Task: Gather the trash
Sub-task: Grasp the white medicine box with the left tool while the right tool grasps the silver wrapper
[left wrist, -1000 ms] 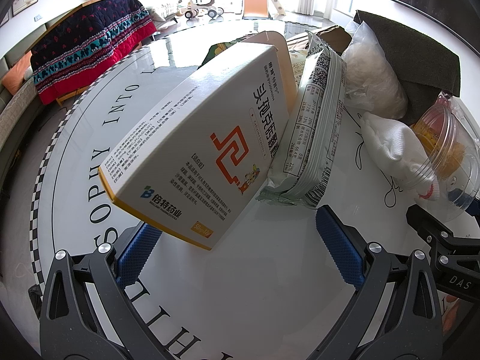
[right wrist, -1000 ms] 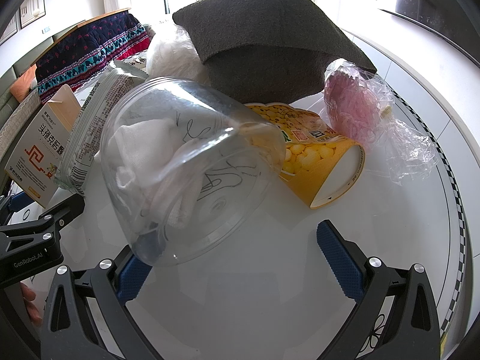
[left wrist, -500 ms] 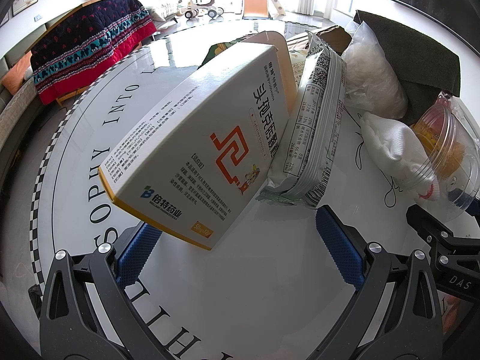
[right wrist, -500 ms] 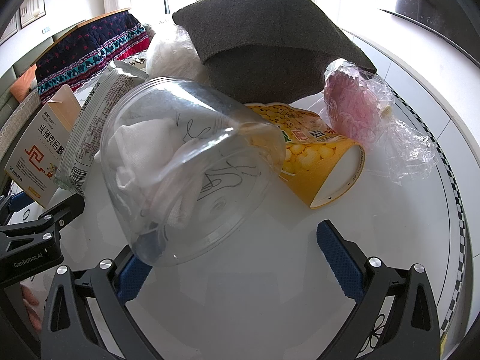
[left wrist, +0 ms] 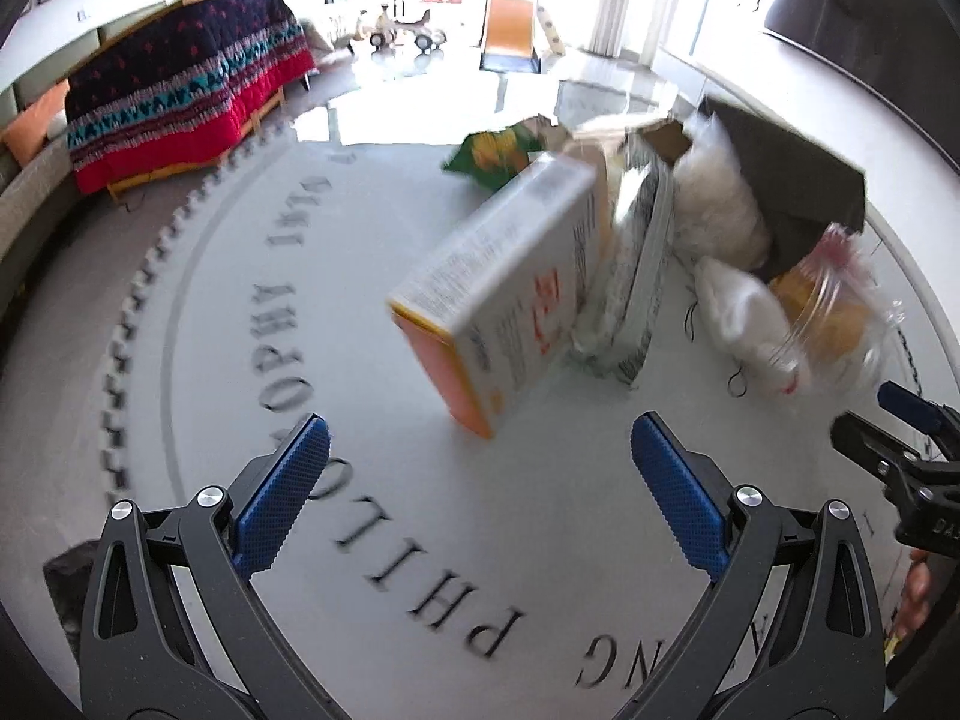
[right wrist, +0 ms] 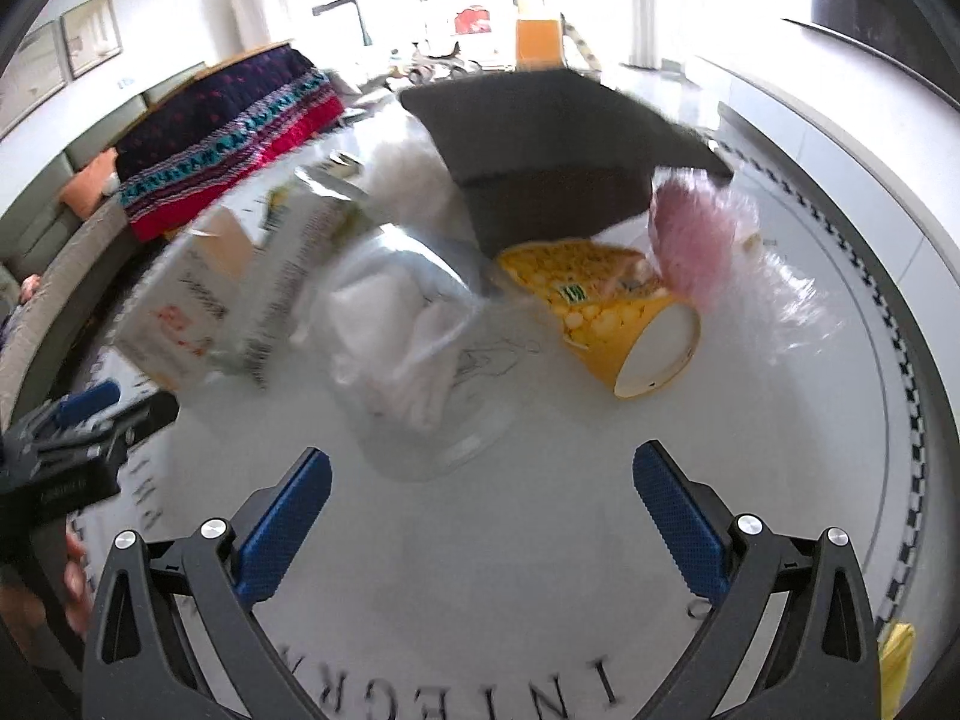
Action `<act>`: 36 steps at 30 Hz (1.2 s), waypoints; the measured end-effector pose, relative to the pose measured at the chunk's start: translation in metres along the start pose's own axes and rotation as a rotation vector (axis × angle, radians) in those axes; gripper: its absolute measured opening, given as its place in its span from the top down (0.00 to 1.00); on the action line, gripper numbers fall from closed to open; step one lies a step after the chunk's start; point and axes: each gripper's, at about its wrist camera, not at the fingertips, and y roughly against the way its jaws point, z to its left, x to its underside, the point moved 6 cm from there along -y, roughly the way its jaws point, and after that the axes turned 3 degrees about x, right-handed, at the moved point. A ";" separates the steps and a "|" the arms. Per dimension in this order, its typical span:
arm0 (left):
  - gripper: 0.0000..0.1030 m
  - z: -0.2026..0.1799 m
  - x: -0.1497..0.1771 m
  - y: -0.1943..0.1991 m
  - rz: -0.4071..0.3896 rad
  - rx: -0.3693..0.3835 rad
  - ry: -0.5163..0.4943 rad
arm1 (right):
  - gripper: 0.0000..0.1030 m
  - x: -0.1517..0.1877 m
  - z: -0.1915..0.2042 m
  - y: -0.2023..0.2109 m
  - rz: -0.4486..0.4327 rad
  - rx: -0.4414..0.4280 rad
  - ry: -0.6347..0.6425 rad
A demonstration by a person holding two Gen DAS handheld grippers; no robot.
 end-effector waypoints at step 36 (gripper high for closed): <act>0.79 -0.007 -0.046 -0.021 0.006 0.123 -0.216 | 0.32 -0.111 0.093 0.001 0.118 -0.298 -0.083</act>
